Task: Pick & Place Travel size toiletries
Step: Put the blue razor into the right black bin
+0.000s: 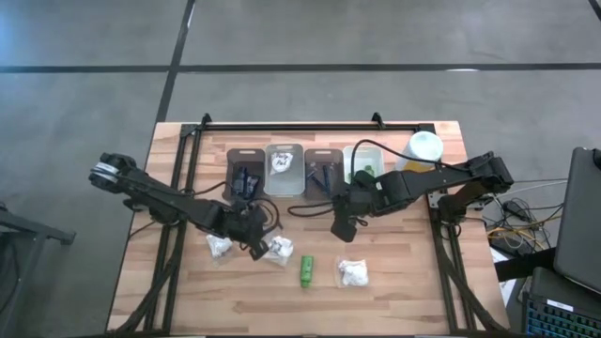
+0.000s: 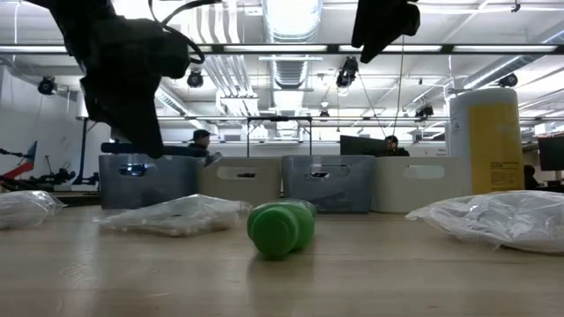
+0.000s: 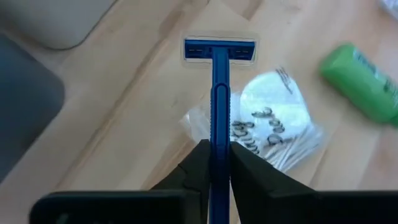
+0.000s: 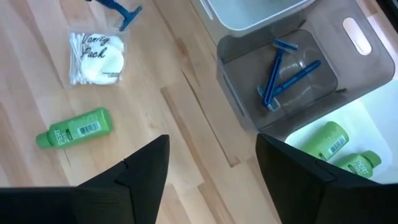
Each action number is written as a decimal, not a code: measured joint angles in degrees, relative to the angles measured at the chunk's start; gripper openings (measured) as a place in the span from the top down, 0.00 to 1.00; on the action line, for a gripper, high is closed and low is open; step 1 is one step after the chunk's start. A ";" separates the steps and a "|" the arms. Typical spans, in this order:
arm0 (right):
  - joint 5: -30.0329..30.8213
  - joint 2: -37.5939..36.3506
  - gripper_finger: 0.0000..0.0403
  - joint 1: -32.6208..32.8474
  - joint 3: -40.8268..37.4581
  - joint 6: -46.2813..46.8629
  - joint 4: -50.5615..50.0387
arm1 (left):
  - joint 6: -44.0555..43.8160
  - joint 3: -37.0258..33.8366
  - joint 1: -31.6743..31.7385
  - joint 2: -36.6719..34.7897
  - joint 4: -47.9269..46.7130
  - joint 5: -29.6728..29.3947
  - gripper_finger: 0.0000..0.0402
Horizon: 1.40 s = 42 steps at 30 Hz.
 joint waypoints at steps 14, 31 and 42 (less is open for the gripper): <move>0.07 -0.07 0.38 0.01 -0.09 1.07 0.15 | -0.48 0.24 -0.15 -0.08 4.08 -1.35 0.92; 0.22 -0.09 0.40 0.04 -0.33 1.05 0.26 | -6.63 0.15 -0.15 8.65 -1.05 1.13 0.43; 0.24 -0.09 0.39 0.00 -0.63 0.97 0.28 | -6.73 0.15 -0.15 11.59 -1.09 0.32 0.59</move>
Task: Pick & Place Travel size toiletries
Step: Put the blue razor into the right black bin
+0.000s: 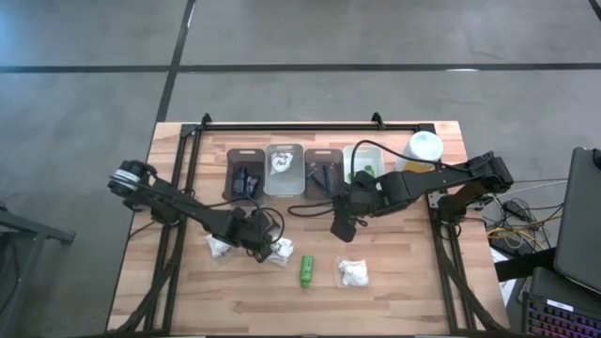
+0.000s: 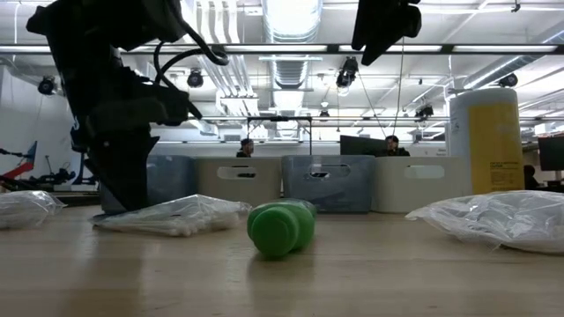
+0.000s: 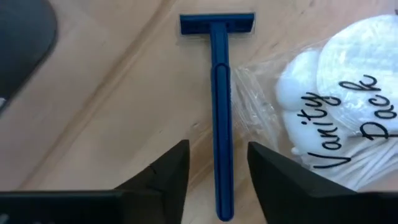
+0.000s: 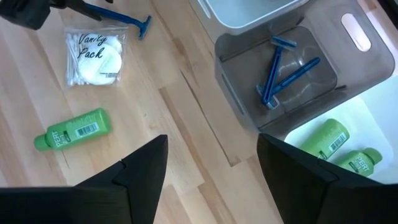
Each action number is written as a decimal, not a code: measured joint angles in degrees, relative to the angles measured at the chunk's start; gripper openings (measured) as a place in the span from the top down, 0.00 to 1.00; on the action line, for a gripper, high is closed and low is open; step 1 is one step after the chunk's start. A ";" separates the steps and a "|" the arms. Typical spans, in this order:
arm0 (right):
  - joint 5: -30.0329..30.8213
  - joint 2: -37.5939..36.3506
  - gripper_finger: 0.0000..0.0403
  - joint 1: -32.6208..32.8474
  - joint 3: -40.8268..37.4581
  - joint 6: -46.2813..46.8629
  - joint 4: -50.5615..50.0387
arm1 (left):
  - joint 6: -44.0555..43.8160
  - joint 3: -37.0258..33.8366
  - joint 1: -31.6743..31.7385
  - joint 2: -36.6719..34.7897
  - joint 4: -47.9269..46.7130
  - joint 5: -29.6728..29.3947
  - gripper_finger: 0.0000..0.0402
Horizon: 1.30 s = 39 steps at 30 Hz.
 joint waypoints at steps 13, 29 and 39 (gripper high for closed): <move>0.42 0.00 0.40 0.00 -0.99 -0.57 0.13 | -1.26 -3.51 0.20 -0.29 0.15 1.61 0.83; -0.34 -0.55 0.42 0.00 -1.90 -0.57 3.23 | -2.72 -2.78 0.46 -12.55 4.84 -6.78 0.94; -4.52 -3.42 0.36 0.04 -1.51 -7.27 24.21 | 11.97 -2.78 0.46 -29.73 22.40 -21.22 0.94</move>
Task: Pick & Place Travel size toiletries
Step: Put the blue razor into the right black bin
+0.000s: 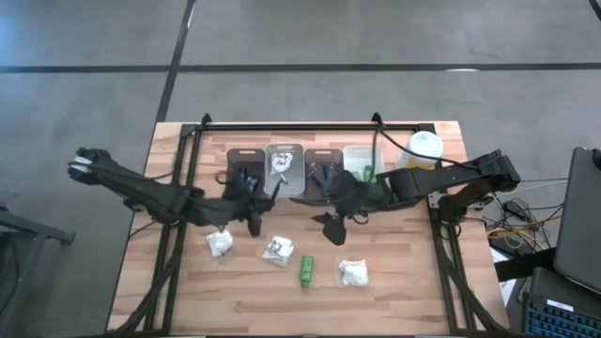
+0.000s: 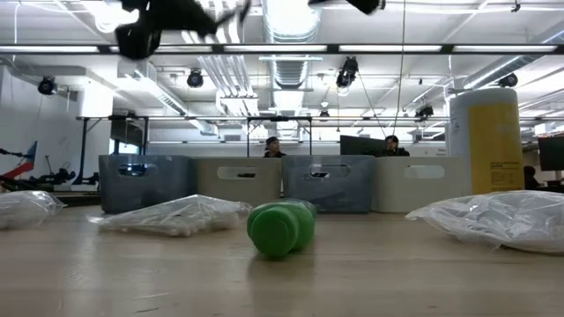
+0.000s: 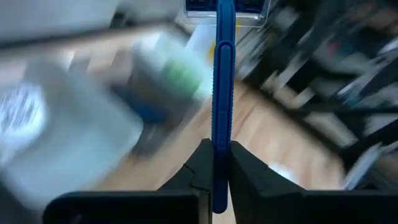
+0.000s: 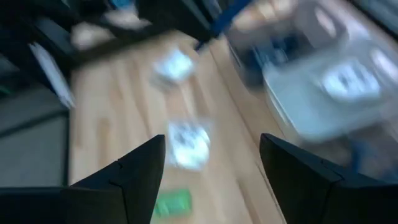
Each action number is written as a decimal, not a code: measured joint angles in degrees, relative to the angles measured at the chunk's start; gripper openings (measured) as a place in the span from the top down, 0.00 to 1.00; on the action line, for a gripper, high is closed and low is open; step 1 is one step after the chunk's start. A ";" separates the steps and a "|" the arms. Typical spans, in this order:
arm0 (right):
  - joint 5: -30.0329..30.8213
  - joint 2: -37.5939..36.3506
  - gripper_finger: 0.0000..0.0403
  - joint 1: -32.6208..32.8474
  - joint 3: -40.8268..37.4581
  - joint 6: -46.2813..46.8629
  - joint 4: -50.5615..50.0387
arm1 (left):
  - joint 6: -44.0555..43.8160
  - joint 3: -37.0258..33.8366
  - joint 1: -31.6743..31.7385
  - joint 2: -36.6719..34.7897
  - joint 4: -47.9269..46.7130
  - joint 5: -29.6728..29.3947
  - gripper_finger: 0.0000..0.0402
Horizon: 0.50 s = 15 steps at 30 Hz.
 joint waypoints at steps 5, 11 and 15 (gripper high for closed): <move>-0.12 -0.12 0.36 -1.35 0.04 -4.40 8.33 | 14.30 0.00 0.00 -3.20 12.62 -0.34 0.93; -3.44 -0.18 0.40 -5.08 0.04 -5.80 16.16 | 22.54 0.00 0.63 -3.31 19.15 2.22 0.93; -10.97 0.13 0.42 -7.81 0.06 -6.73 22.43 | 24.12 0.00 2.02 -2.87 20.28 6.99 0.93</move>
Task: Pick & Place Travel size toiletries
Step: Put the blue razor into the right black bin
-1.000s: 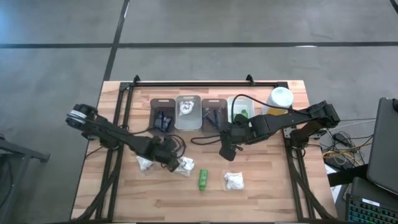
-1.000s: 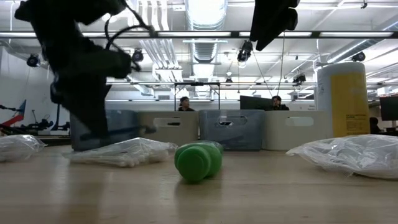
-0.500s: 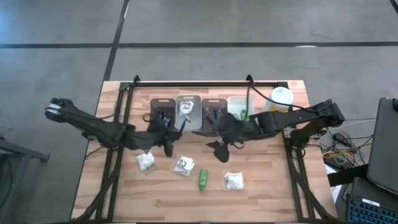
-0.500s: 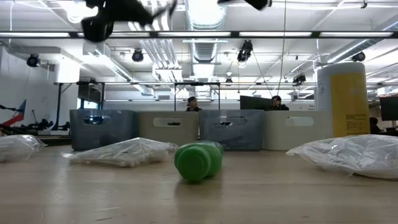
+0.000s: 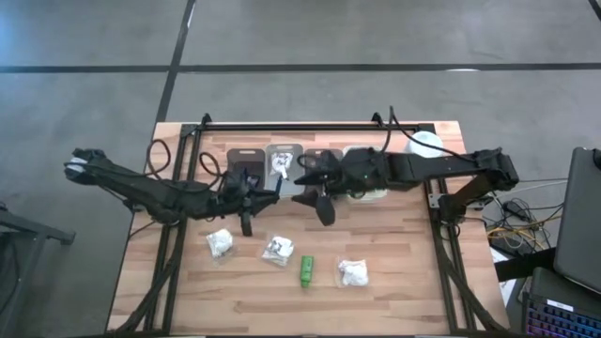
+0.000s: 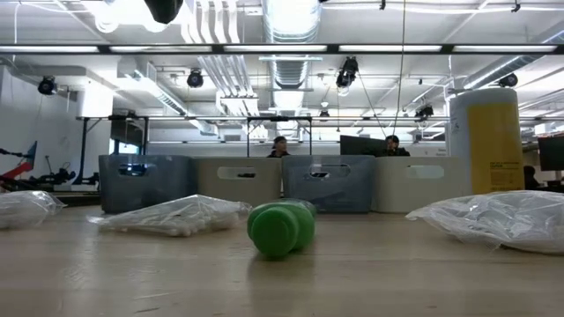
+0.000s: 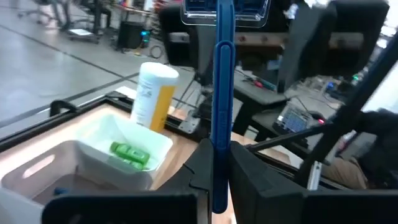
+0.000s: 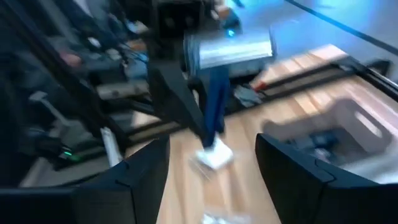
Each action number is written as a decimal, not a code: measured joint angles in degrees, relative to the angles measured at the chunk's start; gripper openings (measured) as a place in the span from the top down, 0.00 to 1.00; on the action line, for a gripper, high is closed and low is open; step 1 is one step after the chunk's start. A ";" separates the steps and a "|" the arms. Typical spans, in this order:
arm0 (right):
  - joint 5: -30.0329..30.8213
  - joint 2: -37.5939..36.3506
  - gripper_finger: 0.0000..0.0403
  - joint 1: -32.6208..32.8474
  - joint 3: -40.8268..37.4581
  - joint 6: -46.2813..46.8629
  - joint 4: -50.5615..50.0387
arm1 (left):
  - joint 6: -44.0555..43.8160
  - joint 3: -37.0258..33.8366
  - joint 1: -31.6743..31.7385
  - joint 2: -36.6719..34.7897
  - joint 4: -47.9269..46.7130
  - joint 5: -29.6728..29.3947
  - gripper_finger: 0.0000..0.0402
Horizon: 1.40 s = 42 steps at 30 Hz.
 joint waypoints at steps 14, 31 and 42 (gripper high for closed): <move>-5.14 2.92 0.39 -1.66 -0.02 -0.25 6.05 | 3.41 0.00 3.62 2.70 5.24 9.01 0.93; -4.97 3.07 0.61 -1.61 -0.02 2.31 6.21 | 3.92 0.00 4.25 4.91 9.10 13.06 0.92; -4.95 3.11 0.93 -1.57 -0.02 2.27 5.35 | 4.60 0.00 4.28 4.97 9.11 11.09 0.90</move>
